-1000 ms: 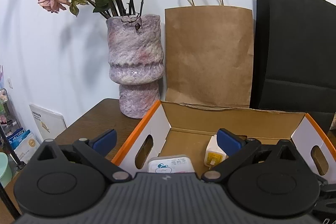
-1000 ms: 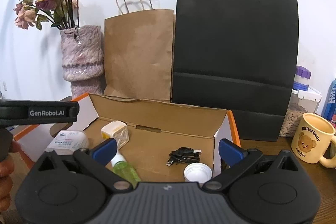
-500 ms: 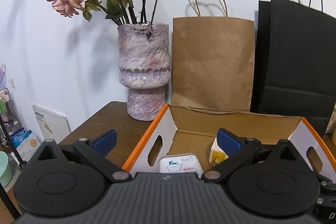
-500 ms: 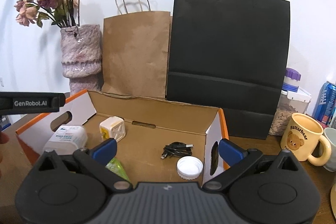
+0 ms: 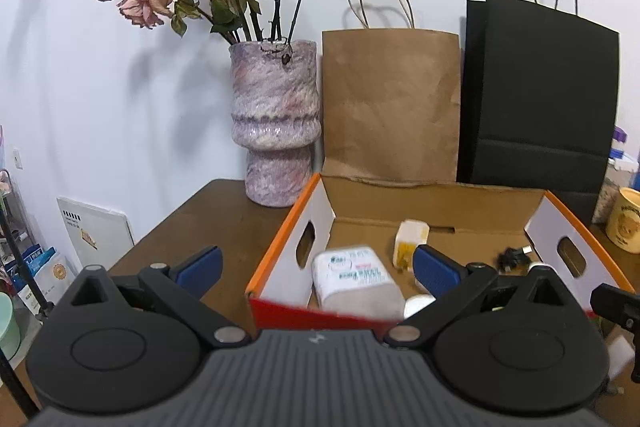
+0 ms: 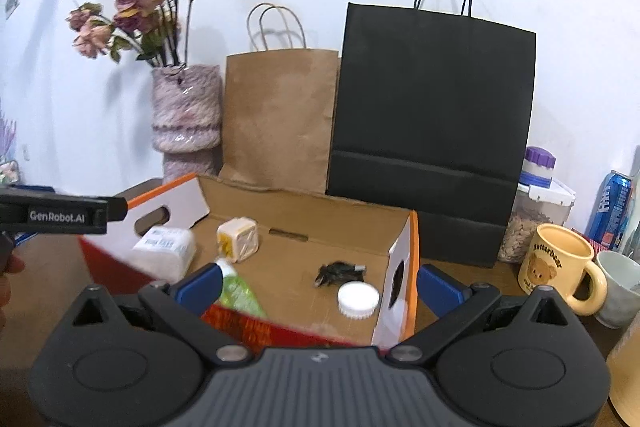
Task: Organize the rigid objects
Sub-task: 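Withdraw both grippers from the box toward the remaining items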
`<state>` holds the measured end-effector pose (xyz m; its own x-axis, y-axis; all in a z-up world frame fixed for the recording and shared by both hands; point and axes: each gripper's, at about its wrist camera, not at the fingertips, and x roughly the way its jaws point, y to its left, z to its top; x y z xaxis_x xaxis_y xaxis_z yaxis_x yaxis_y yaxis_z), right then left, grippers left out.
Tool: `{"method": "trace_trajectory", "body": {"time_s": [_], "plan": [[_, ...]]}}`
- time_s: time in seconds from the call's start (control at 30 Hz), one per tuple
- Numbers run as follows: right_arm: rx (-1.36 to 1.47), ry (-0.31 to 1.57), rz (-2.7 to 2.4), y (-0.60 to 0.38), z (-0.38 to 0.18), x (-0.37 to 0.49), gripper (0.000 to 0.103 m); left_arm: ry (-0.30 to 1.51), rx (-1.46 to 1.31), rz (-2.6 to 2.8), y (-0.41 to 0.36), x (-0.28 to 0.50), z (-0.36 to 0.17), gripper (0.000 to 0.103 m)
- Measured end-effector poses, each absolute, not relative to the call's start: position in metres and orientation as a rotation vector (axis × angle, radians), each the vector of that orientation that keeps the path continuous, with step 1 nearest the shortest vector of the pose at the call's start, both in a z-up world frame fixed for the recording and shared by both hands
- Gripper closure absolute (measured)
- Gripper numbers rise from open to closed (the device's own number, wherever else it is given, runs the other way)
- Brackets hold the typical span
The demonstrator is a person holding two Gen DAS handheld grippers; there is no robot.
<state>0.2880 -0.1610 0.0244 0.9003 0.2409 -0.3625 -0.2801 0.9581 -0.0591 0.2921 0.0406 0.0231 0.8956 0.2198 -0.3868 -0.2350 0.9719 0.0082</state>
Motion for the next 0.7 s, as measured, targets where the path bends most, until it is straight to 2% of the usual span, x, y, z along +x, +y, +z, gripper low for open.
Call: {"method": "trace_trajectory", "body": {"time_s": [0.7], "plan": [[-0.193, 0.492, 0.358, -0.178, -0.022, 0.204, 0.0, 0.503, 0.03, 0.135, 0.04, 0.219, -0.014, 0.0]]}}
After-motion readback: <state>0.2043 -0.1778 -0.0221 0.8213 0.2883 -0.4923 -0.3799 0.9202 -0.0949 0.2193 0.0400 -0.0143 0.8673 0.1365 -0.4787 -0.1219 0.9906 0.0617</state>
